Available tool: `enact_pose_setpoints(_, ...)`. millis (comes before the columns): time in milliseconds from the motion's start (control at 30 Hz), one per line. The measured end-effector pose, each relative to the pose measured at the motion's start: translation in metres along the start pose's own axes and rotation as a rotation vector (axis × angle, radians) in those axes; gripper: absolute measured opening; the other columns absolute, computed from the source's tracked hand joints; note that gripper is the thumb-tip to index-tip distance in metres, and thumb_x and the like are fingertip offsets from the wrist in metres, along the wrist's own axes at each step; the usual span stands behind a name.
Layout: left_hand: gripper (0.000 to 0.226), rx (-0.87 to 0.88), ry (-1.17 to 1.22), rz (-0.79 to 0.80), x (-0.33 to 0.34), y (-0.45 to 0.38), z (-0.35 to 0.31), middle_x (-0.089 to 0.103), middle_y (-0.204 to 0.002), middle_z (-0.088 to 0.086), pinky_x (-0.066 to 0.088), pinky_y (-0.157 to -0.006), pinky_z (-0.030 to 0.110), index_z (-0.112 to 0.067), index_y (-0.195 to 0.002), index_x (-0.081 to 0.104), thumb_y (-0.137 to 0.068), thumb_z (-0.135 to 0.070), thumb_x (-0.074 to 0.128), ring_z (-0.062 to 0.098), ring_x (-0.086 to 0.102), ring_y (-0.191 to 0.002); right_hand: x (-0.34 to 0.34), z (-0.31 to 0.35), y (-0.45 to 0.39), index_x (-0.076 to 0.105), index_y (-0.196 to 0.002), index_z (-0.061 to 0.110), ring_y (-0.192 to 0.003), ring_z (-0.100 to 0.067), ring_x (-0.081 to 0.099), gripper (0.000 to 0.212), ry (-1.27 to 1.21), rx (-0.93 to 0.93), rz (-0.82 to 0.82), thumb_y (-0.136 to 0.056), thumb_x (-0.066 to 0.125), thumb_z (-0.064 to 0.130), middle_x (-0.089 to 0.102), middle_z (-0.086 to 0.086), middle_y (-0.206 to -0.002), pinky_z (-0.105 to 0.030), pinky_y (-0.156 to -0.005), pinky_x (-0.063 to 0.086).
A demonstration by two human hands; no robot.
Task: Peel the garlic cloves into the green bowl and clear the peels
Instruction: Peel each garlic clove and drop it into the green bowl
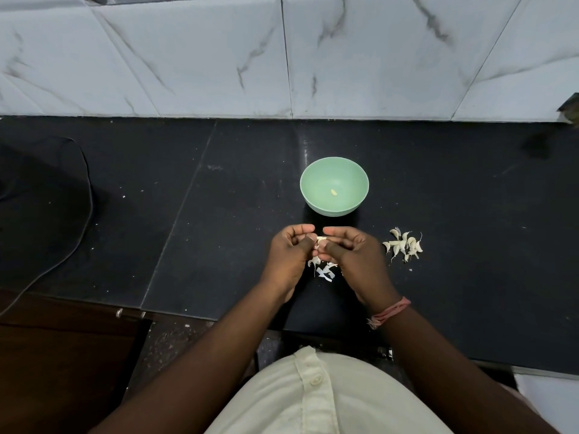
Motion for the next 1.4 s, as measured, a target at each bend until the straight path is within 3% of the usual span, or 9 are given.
enact_pose_setpoints(100,0.016,-0.020,0.044,-0.027,0.000,0.000,0.000,0.066,-0.082,0.011,0.057,-0.072,0.026,-0.004,-0.108,0.062,-0.096,0.006,0.056,0.013,0.064,-0.066,-0.002,-0.002,-0.001,0.070,-0.107,0.001,-0.088,-0.038,0.074,0.019,-0.006,0.000,-0.016,-0.090,0.066,-0.006,0.076,-0.020,-0.094,-0.042,-0.083,0.061)
enact_pose_setpoints(300,0.034,-0.024,-0.008,-0.094,-0.008,-0.001,0.004,0.064,-0.083,0.005,0.057,-0.078,0.028,-0.004,-0.106,0.068,-0.086,0.020,0.053,0.013,0.065,-0.074,-0.007,-0.002,-0.001,0.066,-0.103,-0.002,-0.086,-0.027,0.070,0.012,-0.153,0.076,-0.074,-0.093,0.061,-0.006,0.074,-0.023,-0.101,-0.036,-0.077,0.062)
enact_pose_setpoints(433,0.021,-0.056,-0.055,-0.009,-0.005,0.004,0.003,0.074,-0.089,0.004,0.056,-0.079,0.025,-0.007,-0.110,0.072,-0.094,0.001,0.061,0.008,0.068,-0.078,-0.007,-0.003,0.000,0.063,-0.107,-0.007,-0.089,-0.030,0.073,0.014,-0.237,0.096,-0.057,-0.094,0.060,-0.008,0.074,-0.024,-0.101,-0.039,-0.081,0.062)
enact_pose_setpoints(533,0.026,-0.058,-0.015,0.070,-0.002,0.005,0.003,0.075,-0.088,0.002,0.056,-0.075,0.028,-0.005,-0.115,0.069,-0.089,-0.006,0.072,0.014,0.068,-0.080,-0.005,-0.001,0.002,0.066,-0.103,-0.006,-0.082,-0.025,0.072,0.012,-0.232,0.073,-0.047,-0.091,0.065,-0.006,0.073,-0.020,-0.090,-0.034,-0.075,0.062)
enact_pose_setpoints(733,0.008,0.064,-0.154,-0.060,-0.009,0.003,0.007,0.075,-0.083,0.017,0.060,-0.078,0.043,-0.007,-0.093,0.078,-0.085,-0.008,0.077,0.027,0.070,-0.074,-0.005,-0.001,0.003,0.070,-0.098,0.001,-0.071,-0.017,0.066,0.010,-0.116,0.058,-0.070,-0.089,0.069,-0.003,0.073,-0.013,-0.082,-0.026,-0.061,0.055)
enact_pose_setpoints(967,0.014,0.063,-0.195,-0.127,-0.013,-0.001,0.013,0.072,-0.077,0.004,0.057,-0.081,0.040,-0.009,-0.095,0.074,-0.091,0.001,0.066,0.018,0.067,-0.071,-0.012,-0.006,-0.001,0.068,-0.107,0.001,-0.068,-0.017,0.064,0.015,-0.240,0.082,-0.122,-0.093,0.065,-0.002,0.071,-0.011,-0.083,-0.029,-0.066,0.057)
enact_pose_setpoints(1100,0.025,0.115,-0.269,-0.128,-0.011,0.000,0.010,0.077,-0.093,0.003,0.057,-0.081,0.025,-0.010,-0.103,0.076,-0.094,0.004,0.057,0.011,0.073,-0.087,-0.014,-0.006,-0.003,0.067,-0.108,-0.003,-0.081,-0.024,0.071,0.014,-0.346,0.107,-0.103,-0.098,0.057,-0.003,0.073,-0.018,-0.093,-0.031,-0.077,0.061)
enact_pose_setpoints(1200,0.029,0.160,-0.308,-0.095,-0.005,0.004,0.002,0.077,-0.094,0.002,0.052,-0.074,0.012,-0.006,-0.105,0.076,-0.089,0.010,0.058,-0.002,0.069,-0.080,-0.013,-0.004,-0.002,0.065,-0.109,-0.007,-0.091,-0.030,0.073,0.019,-0.435,0.129,-0.063,-0.098,0.050,-0.010,0.073,-0.024,-0.100,-0.034,-0.085,0.061)
enact_pose_setpoints(1400,0.013,0.150,-0.168,-0.095,-0.002,0.004,-0.001,0.074,-0.078,0.009,0.058,-0.070,0.029,-0.002,-0.098,0.076,-0.086,0.002,0.072,0.017,0.066,-0.067,-0.010,0.003,0.002,0.062,-0.111,-0.012,-0.102,-0.033,0.070,0.018,-0.530,0.131,-0.008,-0.095,0.054,-0.009,0.069,-0.030,-0.107,-0.037,-0.094,0.058)
Point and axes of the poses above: each hand's wrist, its own y-axis away from the middle knuckle, its own x-axis out of the palm, z = x × y, the point moved 1 cm from there along -y, towards the middle knuckle
